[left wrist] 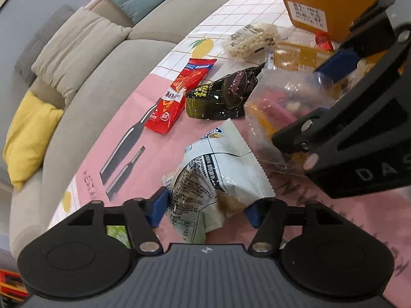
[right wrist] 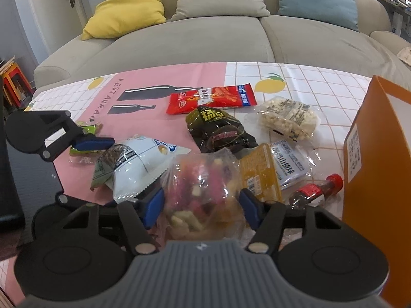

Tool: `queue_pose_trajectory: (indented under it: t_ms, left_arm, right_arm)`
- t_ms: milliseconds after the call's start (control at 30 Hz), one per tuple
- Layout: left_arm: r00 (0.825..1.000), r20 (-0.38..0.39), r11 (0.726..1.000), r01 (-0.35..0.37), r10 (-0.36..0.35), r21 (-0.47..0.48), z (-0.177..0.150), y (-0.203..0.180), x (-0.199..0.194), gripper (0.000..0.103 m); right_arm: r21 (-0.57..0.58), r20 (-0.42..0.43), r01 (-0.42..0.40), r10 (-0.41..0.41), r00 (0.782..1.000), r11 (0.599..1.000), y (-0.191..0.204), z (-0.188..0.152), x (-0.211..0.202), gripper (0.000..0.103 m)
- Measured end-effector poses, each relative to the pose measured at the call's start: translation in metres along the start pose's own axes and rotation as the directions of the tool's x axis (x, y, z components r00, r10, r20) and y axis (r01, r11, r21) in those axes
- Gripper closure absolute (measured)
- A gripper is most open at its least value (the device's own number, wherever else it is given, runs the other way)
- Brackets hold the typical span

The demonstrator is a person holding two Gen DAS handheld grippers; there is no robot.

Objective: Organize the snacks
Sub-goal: 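Carry the chip bag and candy bag into the orange box with both tools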

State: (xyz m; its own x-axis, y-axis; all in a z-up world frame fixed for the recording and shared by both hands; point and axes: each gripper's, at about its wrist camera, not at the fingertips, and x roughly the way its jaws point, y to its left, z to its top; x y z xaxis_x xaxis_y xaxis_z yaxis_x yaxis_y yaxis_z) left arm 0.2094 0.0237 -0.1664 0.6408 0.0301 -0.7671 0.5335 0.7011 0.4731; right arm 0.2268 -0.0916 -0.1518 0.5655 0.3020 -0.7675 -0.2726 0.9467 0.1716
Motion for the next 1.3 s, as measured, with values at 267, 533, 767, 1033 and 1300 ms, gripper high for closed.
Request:
queue_pose_trajectory:
  t_ms: [267,533,767,1033,1300]
  left_arm:
    - [0.997,-0.025,0.985,0.062,-0.066,-0.16,-0.006,0.003,-0.025,0.053]
    - [0.997,-0.037,0.959,0.06,-0.073,-0.278,-0.008,0.012,-0.067,0.055]
    - [0.997,-0.011,0.942,0.073,-0.082,-0.328,0.003,0.017,-0.114,0.055]
    - [0.991,0.052,0.925,0.132,-0.121,-0.356,0.028,0.017,-0.165,0.055]
    - [0.971,0.128,0.922,0.234,-0.204,-0.31,0.078,-0.003,-0.195,0.055]
  right_arm:
    - [0.045,-0.029,-0.041,0.042,0.999,0.998,-0.005,0.0,-0.011,0.053]
    - [-0.034,-0.026,-0.081,0.08,0.996,0.996,0.005,0.008,-0.047,0.053]
    - [-0.09,-0.07,-0.142,0.136,0.988,0.986,-0.003,0.018,-0.095,0.054]
    - [-0.166,-0.08,-0.121,0.109,0.991,0.979,-0.037,0.034,-0.163,0.054]
    - [-0.173,-0.086,-0.012,-0.003,0.996,0.985,-0.103,0.034,-0.219,0.054]
